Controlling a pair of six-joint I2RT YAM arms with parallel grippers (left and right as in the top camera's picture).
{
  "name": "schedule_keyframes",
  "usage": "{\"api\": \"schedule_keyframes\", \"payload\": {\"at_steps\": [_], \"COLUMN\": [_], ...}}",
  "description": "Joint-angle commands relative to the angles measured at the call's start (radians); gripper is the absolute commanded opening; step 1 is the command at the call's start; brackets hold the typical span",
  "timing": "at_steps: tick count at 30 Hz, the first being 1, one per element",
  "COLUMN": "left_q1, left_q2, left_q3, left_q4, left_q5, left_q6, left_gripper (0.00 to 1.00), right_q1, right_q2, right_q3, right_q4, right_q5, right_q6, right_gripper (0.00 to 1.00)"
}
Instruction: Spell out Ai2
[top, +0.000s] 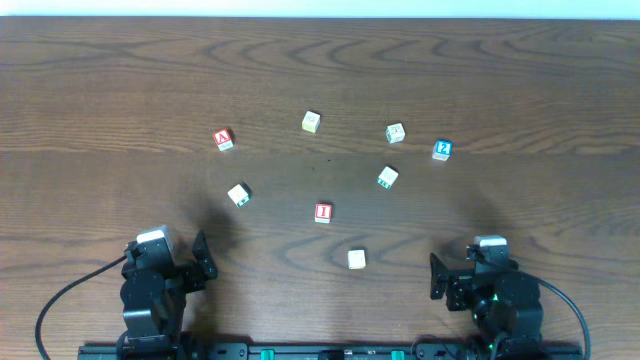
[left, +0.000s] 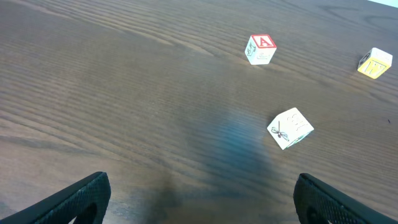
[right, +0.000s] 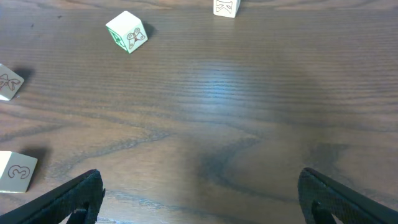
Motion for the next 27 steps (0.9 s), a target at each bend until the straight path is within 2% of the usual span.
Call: {"api": "schedule_keyframes", "payload": {"at_steps": [1, 27], "left_q1": [0.0, 0.0], "left_q2": [-0.006, -0.006], "left_q3": [-0.008, -0.008], "left_q4": [0.002, 0.006], "left_q5": [-0.003, 0.014], "left_q6": [0.014, 0.003], "left_gripper": [0.95, 0.95], "right_q1": [-0.007, -0.007], "right_q2": [-0.009, -0.009], "right_q3": [-0.013, -0.013], "right_q4": [-0.002, -0.002], "right_q5": [-0.004, -0.004], "right_q6": [-0.016, -0.016], "right_gripper": [0.99, 0.99]}}
